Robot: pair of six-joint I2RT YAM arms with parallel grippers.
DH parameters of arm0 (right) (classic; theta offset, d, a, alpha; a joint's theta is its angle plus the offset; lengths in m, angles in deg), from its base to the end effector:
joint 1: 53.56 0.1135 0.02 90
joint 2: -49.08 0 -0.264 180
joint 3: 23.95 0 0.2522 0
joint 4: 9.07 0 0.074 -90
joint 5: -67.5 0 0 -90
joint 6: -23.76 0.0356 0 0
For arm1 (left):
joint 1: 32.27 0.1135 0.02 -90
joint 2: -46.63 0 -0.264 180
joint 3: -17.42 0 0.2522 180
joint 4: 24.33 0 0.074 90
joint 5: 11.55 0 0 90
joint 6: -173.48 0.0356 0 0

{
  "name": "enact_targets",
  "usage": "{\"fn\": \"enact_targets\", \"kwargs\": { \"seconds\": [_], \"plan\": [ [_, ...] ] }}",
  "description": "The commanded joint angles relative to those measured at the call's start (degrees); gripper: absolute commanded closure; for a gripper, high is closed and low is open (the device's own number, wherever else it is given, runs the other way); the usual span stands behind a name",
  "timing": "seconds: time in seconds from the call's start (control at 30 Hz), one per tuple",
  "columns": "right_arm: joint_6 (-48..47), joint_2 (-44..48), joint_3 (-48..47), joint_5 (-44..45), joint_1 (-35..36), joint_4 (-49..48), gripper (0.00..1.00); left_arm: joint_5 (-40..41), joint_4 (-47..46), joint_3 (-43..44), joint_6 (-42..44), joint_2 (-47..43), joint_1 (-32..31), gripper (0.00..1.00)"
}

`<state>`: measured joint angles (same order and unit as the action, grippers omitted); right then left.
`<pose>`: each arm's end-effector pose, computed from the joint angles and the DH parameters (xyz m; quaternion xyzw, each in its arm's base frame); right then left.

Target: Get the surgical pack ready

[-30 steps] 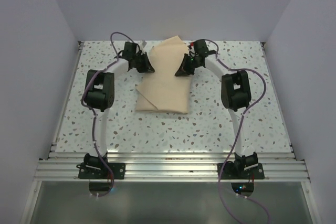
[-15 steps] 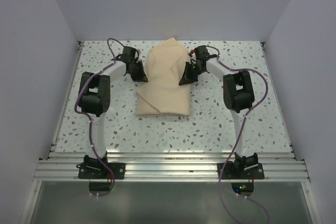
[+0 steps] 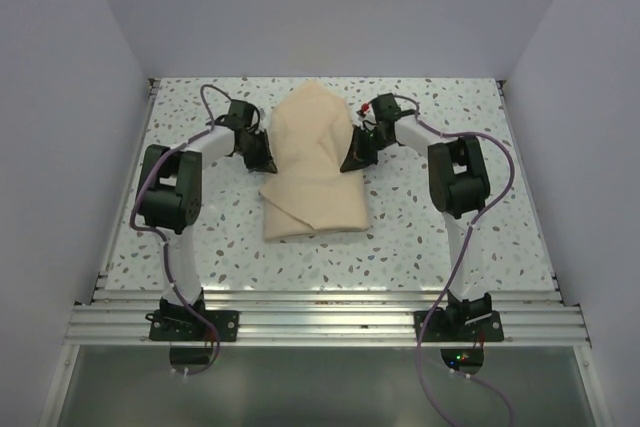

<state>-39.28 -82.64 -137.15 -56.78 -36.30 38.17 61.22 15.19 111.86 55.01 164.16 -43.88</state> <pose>0.4498 0.1608 0.1361 0.0173 0.9362 0.3425 0.0774 0.4129 -0.0956 0.1528 -0.1057 0.9554 -0.2169 0.1700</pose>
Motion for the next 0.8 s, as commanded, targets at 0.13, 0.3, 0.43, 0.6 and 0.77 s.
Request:
{"fn": "enact_targets", "kwargs": {
  "seconds": [0.13, 0.3, 0.43, 0.6, 0.77],
  "plan": [
    [6.42, 2.17, -7.17, -8.33, -0.91, -8.73, 0.93, -2.62, 2.46, 8.16, 3.95, -1.61, 0.89, 0.80],
    [10.30, -5.27, -14.54, -9.84, -1.52, -8.35, 0.90, -6.41, 0.34, 12.20, 2.28, 1.72, 1.86, 0.76],
    [14.16, -9.16, -14.83, -11.33, -2.22, -12.98, 0.90, -8.34, -0.09, 11.87, 0.35, 6.20, 3.96, 0.76],
    [17.16, -14.08, -14.55, -12.12, -3.98, -16.68, 0.90, -11.59, -2.03, 11.59, -0.10, 11.73, 6.87, 0.77],
    [14.27, -18.22, -20.70, -11.95, -4.86, -12.12, 0.91, -15.62, -3.59, 14.15, 0.61, 13.07, 7.66, 0.76]
  ]
}}
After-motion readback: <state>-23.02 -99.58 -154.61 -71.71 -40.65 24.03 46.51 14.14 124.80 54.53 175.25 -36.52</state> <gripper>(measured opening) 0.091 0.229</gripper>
